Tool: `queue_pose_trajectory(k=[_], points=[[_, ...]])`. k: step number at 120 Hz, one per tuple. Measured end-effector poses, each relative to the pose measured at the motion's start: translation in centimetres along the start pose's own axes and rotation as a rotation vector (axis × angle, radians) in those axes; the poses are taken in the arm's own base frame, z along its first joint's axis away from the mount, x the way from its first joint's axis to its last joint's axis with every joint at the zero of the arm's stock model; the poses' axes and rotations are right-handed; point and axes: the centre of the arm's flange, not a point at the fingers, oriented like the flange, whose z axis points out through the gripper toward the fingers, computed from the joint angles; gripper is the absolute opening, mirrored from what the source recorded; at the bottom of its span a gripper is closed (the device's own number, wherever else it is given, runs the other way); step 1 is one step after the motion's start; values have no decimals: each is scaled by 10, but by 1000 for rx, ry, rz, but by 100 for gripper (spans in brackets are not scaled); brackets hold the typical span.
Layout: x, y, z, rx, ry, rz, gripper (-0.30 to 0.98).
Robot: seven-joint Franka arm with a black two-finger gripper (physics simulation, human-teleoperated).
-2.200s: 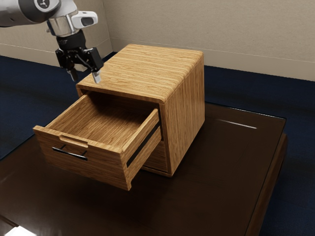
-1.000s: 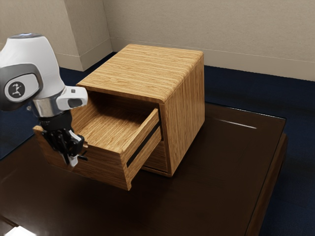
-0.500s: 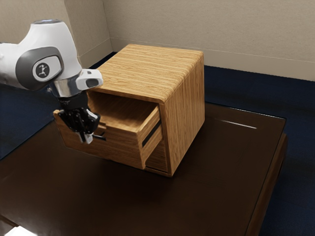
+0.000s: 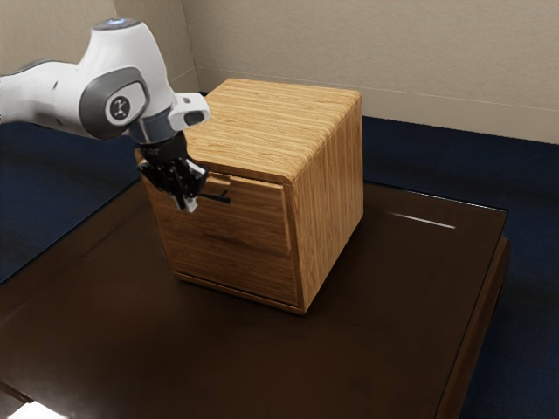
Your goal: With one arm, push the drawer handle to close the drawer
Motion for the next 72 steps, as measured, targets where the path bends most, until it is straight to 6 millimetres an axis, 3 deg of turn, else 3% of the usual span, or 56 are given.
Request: queue_pose_trajectory(k=[24, 42, 50, 56, 66, 72], points=[[-9, 1, 3, 0, 23, 7, 3], [-79, 8, -1, 5, 16, 15, 7], [-106, 26, -24, 2, 35, 37, 15], [-113, 36, -56, -24, 60, 35, 26], [-96, 49, -115, -67, 92, 31, 40], [-65, 42, -133, -92, 76, 8, 46]])
